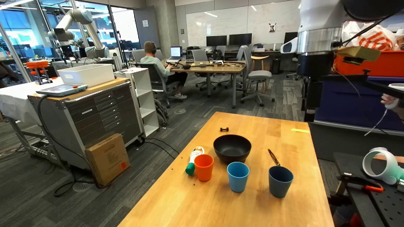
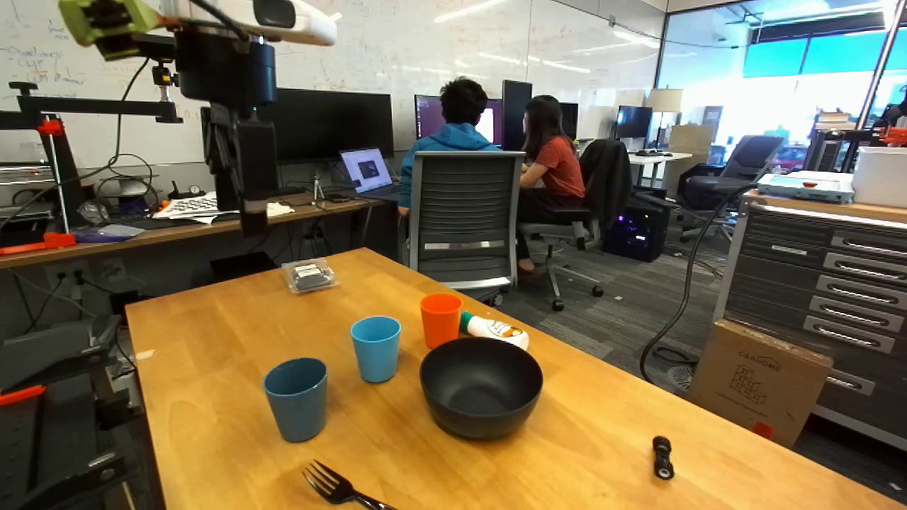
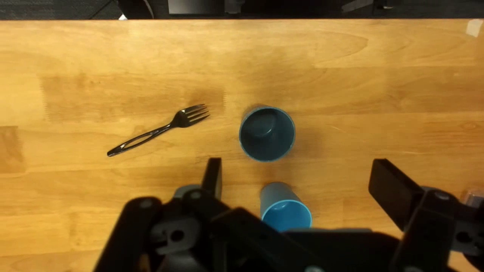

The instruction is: Put the cups into each other in the black bowl and put the fork in them beginning with the dark blue one, then the light blue one, and finally the orange one

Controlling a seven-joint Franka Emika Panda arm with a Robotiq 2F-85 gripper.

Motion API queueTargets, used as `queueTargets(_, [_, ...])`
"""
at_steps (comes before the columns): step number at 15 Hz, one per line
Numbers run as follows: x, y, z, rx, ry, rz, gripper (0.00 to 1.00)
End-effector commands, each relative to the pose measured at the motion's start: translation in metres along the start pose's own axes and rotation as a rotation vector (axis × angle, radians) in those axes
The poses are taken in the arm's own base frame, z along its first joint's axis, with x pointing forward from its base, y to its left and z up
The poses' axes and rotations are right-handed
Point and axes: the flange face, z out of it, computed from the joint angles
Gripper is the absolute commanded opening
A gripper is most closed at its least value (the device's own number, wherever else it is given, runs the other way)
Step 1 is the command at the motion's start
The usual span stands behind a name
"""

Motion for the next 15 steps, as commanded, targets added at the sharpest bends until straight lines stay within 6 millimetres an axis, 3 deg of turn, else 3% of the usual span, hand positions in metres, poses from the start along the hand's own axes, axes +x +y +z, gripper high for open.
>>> queueTargets(1, [-0.004,0.014,0.030,-0.015,0.021,0.000,1.00])
queueTargets(8, [0.005,0.030,0.077,-0.014,0.093,0.008,1.00])
queueTargets(15, [0.021,0.029,0.118,0.038,0.105,0.009,1.00])
